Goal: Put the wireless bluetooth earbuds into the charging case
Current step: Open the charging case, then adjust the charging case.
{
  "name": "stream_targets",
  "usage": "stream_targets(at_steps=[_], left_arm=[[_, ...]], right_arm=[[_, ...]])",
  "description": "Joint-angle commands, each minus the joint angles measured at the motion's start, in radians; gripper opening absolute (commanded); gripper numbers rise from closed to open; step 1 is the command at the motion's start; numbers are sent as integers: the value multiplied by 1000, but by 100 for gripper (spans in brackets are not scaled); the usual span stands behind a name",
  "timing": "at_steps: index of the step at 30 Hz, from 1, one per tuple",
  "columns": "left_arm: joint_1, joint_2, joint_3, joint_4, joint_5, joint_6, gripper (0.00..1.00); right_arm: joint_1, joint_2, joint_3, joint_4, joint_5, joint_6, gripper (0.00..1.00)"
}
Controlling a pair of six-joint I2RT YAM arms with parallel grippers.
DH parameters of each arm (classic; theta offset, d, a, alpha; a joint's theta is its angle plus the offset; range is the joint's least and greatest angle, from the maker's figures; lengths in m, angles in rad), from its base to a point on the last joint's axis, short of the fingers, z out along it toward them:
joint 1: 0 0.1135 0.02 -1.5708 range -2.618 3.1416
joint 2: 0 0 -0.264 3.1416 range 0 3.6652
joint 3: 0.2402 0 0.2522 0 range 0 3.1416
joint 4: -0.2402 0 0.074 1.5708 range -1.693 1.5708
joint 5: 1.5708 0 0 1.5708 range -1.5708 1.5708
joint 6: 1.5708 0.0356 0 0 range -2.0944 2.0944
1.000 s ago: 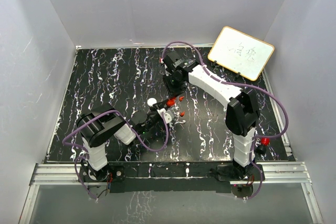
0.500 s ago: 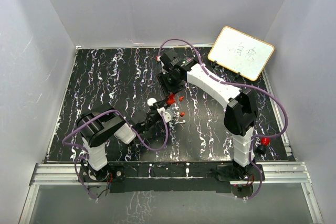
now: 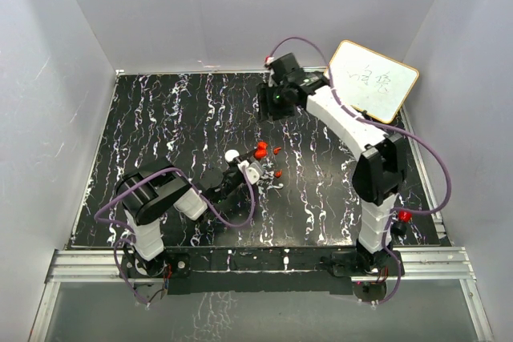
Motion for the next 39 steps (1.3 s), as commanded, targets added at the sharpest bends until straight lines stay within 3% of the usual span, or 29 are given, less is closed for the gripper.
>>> stream_targets(at_steps=[1,6,11,21,32,39], left_arm=[[19,-59,-3,193,-24,-95,0],[50,-120,4,193,-11,-199,0],[138,-165,26,192,91,-330,0],[184,-172,58,193,183,-464,0],[259,-168,64,193,209,-745,0],[273,-167,60,195,273,-836,0]], right_arm=[[-59,-153,-34,183,-74,41,50],[-90,-239,-183,334,-160,68,51],[-89,-280,-262,414,-223,76,54],[-90,-379,-452,604,-272,88,54],[-116,-436,-592,770,-363,116,50],[-173,-441,-689,878,-516,146,52]])
